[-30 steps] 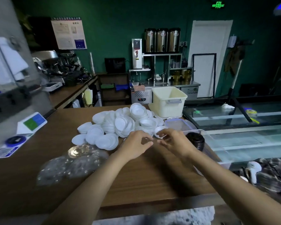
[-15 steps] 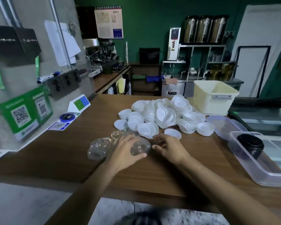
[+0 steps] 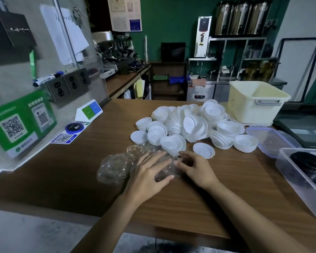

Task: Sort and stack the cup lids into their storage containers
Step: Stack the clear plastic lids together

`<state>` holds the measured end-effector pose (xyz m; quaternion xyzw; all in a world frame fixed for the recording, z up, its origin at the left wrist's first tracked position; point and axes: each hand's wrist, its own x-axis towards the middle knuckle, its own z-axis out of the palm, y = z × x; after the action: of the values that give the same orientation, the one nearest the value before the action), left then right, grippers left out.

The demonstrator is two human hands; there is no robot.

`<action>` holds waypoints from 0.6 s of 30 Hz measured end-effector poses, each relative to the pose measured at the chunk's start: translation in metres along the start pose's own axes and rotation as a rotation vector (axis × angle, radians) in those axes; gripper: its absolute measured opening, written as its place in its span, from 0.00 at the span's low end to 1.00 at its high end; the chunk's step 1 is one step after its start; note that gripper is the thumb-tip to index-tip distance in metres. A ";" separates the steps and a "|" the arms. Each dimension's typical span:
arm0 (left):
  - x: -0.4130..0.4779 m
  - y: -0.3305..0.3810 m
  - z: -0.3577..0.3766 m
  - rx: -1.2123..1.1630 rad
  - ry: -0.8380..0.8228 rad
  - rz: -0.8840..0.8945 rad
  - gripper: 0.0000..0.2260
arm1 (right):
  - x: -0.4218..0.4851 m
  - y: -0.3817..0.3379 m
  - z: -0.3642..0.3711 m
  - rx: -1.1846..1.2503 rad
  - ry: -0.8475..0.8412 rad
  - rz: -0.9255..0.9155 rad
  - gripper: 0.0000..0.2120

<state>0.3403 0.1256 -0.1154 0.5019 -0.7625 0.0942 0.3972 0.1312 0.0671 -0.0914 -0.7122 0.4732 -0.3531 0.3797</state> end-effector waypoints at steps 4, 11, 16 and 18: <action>0.003 0.004 0.002 0.031 -0.096 -0.087 0.30 | 0.004 0.007 -0.011 0.322 0.002 0.103 0.12; 0.006 0.010 0.004 0.232 -0.267 -0.228 0.37 | -0.008 0.020 -0.036 0.486 0.073 0.136 0.07; 0.013 0.012 0.007 0.297 -0.272 -0.165 0.33 | -0.015 0.028 -0.046 0.547 0.198 0.132 0.09; 0.018 0.015 0.006 0.277 -0.308 -0.160 0.33 | -0.015 0.028 -0.046 0.485 0.234 0.090 0.10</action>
<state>0.3214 0.1171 -0.1026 0.6191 -0.7517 0.0882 0.2095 0.0757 0.0640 -0.0966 -0.5330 0.4464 -0.5190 0.4973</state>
